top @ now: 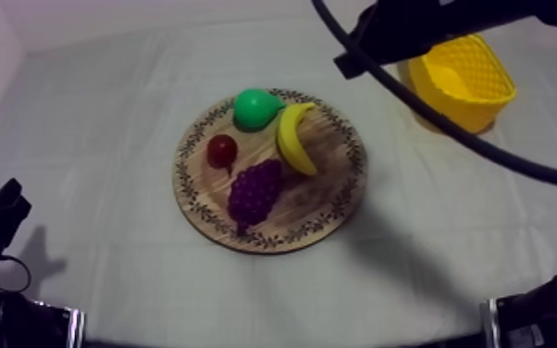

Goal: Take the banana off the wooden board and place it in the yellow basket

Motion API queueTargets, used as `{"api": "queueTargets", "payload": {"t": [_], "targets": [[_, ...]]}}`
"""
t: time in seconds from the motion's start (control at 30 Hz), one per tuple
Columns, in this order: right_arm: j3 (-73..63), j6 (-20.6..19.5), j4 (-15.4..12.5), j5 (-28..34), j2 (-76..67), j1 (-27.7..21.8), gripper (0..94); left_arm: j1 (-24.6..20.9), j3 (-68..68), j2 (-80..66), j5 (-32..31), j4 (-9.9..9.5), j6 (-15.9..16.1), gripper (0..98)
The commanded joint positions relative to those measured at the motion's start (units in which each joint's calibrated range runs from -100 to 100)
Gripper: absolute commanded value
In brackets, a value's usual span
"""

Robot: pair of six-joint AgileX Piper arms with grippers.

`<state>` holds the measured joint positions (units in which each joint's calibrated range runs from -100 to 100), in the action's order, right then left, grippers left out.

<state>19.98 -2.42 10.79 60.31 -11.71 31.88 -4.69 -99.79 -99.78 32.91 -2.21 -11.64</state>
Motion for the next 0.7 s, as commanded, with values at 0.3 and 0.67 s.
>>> {"api": "queueTargets", "payload": {"t": [0.3,0.67], "targets": [[-7.8,-12.6,6.2,8.9,4.8,2.7,0.4,0.0,0.0,0.0,0.0,0.03,0.0,0.1],[-11.1,-14.1,4.6,16.2,7.4,3.4,6.1,0.0,0.0,0.0,0.0,0.03,0.0,0.1]]}}
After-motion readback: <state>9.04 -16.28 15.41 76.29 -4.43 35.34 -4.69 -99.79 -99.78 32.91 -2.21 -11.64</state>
